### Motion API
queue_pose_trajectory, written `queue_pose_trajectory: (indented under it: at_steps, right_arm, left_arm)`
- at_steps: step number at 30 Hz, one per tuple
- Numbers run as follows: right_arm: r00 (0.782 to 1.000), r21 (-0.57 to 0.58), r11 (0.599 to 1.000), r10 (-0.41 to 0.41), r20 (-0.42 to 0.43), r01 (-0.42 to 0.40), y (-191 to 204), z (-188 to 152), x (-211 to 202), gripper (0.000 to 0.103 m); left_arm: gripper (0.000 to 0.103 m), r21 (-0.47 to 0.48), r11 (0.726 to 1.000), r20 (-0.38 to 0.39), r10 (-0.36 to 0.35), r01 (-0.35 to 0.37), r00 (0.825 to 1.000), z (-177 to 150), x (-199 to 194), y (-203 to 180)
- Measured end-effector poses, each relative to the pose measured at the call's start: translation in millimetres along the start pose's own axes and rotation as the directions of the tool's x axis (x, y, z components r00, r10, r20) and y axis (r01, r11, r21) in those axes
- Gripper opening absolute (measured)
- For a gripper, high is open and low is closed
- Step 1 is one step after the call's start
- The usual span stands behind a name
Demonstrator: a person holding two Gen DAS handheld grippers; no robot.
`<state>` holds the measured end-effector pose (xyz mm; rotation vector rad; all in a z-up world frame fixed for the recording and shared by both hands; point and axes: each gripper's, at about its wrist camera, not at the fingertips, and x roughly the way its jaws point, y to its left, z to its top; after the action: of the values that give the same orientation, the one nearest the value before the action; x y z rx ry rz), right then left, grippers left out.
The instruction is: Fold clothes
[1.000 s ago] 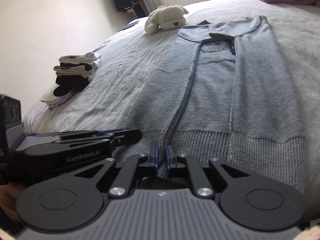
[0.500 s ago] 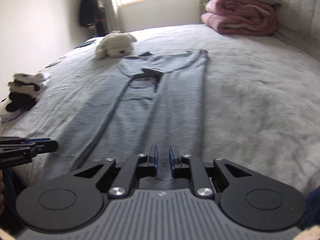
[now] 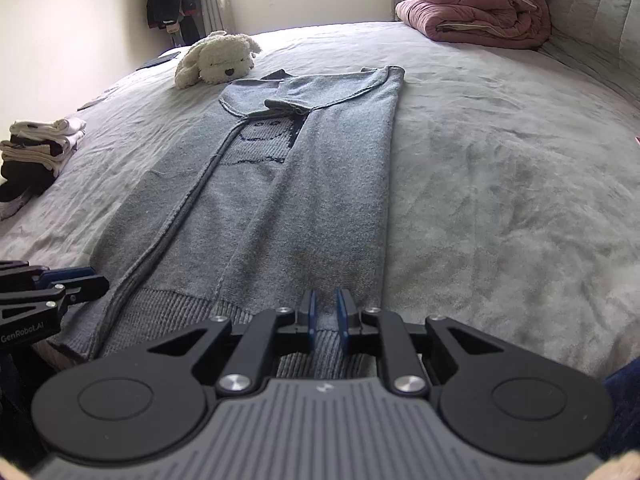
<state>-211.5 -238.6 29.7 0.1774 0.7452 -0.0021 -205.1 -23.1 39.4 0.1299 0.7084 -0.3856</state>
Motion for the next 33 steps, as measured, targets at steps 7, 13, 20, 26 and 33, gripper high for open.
queue_pose_trajectory:
  at_steps: [7,13,20,26,33]
  right_arm:
    - [0.998,0.101,0.993,0.056,-0.001,-0.056,-17.8,-3.7,-20.6,0.02]
    - [0.996,0.167,0.982,0.09,-0.019,-0.086,-29.8,-7.1,-27.6,0.035]
    - [0.988,0.235,0.965,0.134,-0.071,-0.114,-37.2,-13.9,-22.6,0.036]
    - [0.965,0.375,0.903,0.253,-0.067,-0.21,-52.8,-19.1,-24.8,0.037]
    - [0.953,0.402,0.882,0.296,-0.064,-0.247,-53.8,-20.3,-27.2,0.037]
  left_arm:
    - [0.018,-0.103,0.994,-0.015,-0.026,0.025,1.0,-7.0,-19.5,21.1]
    - [0.018,-0.123,0.991,-0.029,-0.055,0.051,0.998,-7.8,-19.8,22.0]
    - [0.018,-0.145,0.988,-0.064,-0.064,0.055,0.996,-13.6,-11.7,24.2]
    - [0.018,-0.185,0.978,-0.095,-0.112,0.093,0.989,-14.7,-19.8,23.7]
    - [0.033,-0.333,0.925,-0.103,-0.229,0.183,0.968,-19.5,-13.1,39.5]
